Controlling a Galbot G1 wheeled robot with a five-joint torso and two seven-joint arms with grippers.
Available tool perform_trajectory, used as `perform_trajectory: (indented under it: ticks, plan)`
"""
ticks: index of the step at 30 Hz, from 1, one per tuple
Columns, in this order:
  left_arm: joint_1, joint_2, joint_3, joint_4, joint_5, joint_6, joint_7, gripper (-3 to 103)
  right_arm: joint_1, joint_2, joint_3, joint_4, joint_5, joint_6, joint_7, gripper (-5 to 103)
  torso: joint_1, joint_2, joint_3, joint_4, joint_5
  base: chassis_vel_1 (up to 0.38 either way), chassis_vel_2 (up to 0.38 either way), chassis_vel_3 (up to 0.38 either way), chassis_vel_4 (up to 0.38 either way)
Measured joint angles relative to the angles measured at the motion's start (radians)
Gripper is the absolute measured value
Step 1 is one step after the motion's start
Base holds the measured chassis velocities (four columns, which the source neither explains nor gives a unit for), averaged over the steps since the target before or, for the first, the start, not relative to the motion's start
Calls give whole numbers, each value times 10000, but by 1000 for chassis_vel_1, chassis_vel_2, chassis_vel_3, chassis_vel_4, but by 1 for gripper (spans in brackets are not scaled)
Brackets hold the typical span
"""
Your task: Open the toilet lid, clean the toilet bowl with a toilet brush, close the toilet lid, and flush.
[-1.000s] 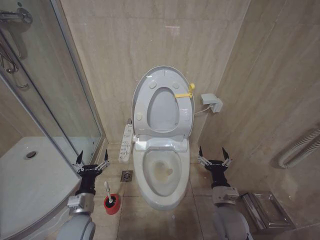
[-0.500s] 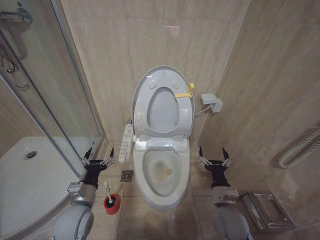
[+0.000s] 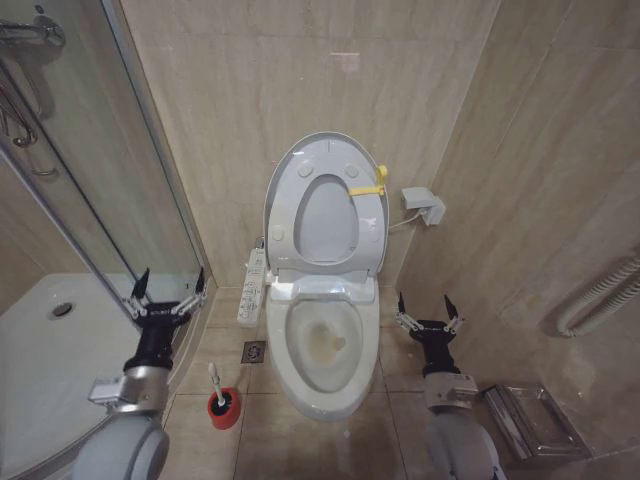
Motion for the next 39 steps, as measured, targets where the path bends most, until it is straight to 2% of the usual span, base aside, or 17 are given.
perform_trajectory:
  ticks: [5, 16, 22, 24, 26, 28, 29, 31, 32, 33, 35, 36, 39]
  plan:
    - [85, -138, 162, 289, 139, -208, 2, 100, 0, 0, 0, -1, 0, 0, 0, 100, 0, 0, 0, 0, 2, 0, 0, 0, 0]
    - [-95, -161, 226, 546, 183, -239, 122, 100, 0, 0, 0, -1, 0, 0, 0, 100, -4, 1, -1, 0, 4, -57, 62, 58, -59]
    - [-171, -214, 407, 933, 357, -539, 227, 100, 3, 0, 1, 0, 0, 0, 0, 100, 12, -3, 5, -3, 7, -167, 150, 140, -160]
    - [-141, -243, 510, 1156, 485, -751, 155, 100, 6, 0, 1, 0, 0, 0, 0, 100, 11, -3, 4, 0, 4, -70, 125, 87, -57]
    - [28, -277, 707, 1612, 901, -1146, -349, 100, 7, 0, -1, -1, 0, 0, 0, 100, 6, -3, 2, 2, 4, 0, 37, 43, 0]
    - [80, -279, 744, 1679, 982, -1202, -476, 100, 5, 0, -1, -1, 0, 0, 0, 100, 5, -3, 1, 1, 4, 0, 0, 0, 0]
    - [431, -279, 967, 2005, 1314, -1473, -1228, 100, 0, 0, 0, 0, 0, 0, 0, 100, -3, -1, -1, 0, 4, 35, -49, -54, 37]
    - [829, -283, 1154, 2354, 1553, -1908, -1789, 100, -2, 0, 2, -1, 0, 0, 1, 100, -5, 1, -2, -6, 5, 30, -62, -47, 33]
    - [1062, -312, 1248, 2611, 1717, -2243, -1998, 100, -3, 0, 2, 0, 0, 0, 0, 100, -6, 2, -3, -1, 4, 37, -68, -48, 19]
    - [1062, -312, 1248, 2611, 1717, -2243, -1998, 100, -3, 0, 2, 0, 0, 0, 0, 100, -6, 2, -3, -1, 4, 37, -68, -48, 19]
    - [1351, -420, 1364, 3222, 2040, -2835, -2260, 100, -2, 0, 0, 0, 0, 0, 0, 100, -6, 3, -3, 2, 6, 0, 0, 0, 0]
    - [1351, -420, 1364, 3222, 2040, -2835, -2260, 100, -2, 0, 0, 0, 0, 0, 0, 100, -6, 3, -3, 2, 6, 0, 0, 0, 0]
    - [1255, -680, 1582, 4990, 2398, -3814, -2543, 100, 0, -1, 1, -1, 0, 0, 0, 100, -1, 1, 0, 3, 3, 0, 0, 0, 0]
